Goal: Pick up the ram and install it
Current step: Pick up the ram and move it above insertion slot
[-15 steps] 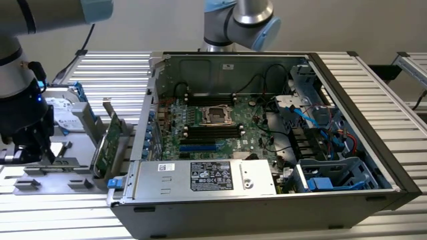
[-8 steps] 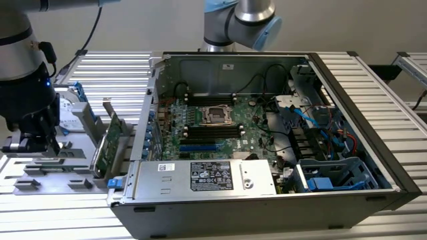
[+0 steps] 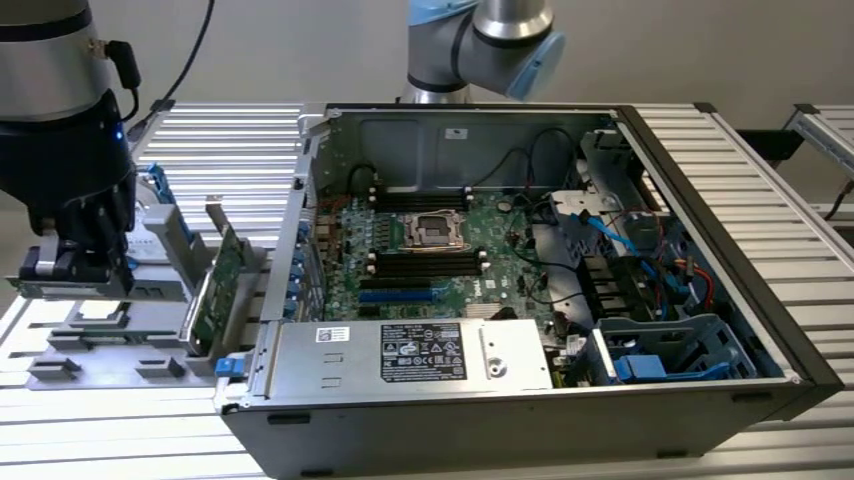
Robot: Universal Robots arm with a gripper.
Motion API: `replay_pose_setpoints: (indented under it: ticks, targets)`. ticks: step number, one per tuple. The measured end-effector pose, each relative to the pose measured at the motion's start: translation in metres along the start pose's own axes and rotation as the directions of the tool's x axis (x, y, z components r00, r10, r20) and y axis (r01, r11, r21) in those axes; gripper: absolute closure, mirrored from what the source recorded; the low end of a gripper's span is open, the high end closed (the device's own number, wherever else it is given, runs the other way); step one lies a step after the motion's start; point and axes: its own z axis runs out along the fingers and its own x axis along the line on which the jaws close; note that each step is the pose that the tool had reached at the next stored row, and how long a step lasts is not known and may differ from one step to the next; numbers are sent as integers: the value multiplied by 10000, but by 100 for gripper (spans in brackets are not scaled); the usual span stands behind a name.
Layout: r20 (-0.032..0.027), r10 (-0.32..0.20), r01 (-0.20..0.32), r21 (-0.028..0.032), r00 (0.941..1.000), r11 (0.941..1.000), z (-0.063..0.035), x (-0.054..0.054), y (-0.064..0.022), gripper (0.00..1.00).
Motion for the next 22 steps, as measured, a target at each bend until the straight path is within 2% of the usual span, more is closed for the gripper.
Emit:
replay_pose_setpoints:
  ticks: [5,8,16,22]
  targets:
    - [-59,9,-9,-88,10000,10000,-163,15,-152,87]
    - [-72,9,-10,-122,10000,9999,-292,26,-254,87]
    - [-69,8,-9,-144,10000,9999,-661,54,-553,87]
    - [-69,8,-9,-145,10000,9999,-851,65,-796,87]
